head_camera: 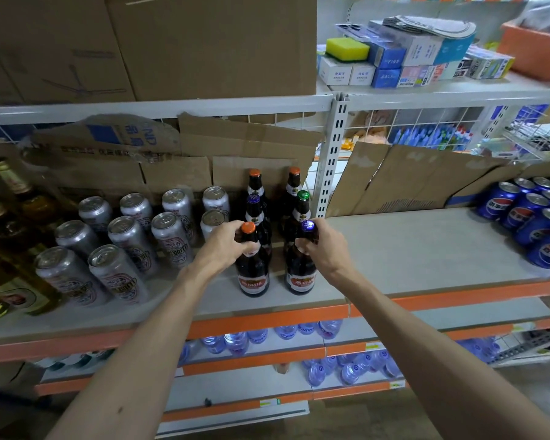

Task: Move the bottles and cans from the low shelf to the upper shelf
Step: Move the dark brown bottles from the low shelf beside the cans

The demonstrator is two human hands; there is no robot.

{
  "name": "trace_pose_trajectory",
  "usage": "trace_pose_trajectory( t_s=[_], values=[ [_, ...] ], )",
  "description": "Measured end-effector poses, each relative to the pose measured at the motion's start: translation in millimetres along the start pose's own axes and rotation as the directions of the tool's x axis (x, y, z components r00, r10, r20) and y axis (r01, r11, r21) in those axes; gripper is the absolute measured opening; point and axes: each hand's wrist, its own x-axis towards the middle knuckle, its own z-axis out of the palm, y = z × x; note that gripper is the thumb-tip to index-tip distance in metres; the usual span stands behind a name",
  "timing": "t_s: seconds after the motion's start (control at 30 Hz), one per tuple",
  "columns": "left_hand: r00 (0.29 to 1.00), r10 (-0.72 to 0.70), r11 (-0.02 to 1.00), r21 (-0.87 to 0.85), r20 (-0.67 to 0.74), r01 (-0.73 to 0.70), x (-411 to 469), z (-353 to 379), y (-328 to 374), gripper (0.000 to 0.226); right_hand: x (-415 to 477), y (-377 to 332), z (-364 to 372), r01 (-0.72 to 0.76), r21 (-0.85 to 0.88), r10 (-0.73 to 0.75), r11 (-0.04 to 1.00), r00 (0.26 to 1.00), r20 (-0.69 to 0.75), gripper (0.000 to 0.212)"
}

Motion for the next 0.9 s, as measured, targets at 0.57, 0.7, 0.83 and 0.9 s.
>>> trace_pose_trajectory(
  t_s=[0.57, 0.7, 0.83, 0.9],
  values=[
    [0.991, 0.018, 0.998, -0.061, -0.133, -0.026, -4.4, 11.5, -6.3, 0.041, 1.3, -1.1, 10.3, 0.011, -0.051, -0.017, 0.999, 0.991, -0.133, 0.025],
    [0.99, 0.024, 0.998, -0.052, -0.137, -0.031, -4.5, 11.8, -5.6, 0.043, -0.4, -0.5, 10.3, 0.029, -0.038, -0.034, 0.999, 0.99, -0.134, 0.024],
    [0.989, 0.031, 0.999, -0.038, -0.144, -0.037, -4.6, 12.3, -5.8, 0.044, -0.9, -1.6, 8.6, 0.032, -0.023, -0.035, 0.999, 0.99, -0.134, 0.022],
    [0.989, 0.029, 0.999, -0.036, -0.147, -0.035, -4.4, 12.2, -5.7, 0.045, -0.4, -2.3, 7.4, 0.037, -0.023, -0.039, 0.999, 0.992, -0.116, 0.021]
  ],
)
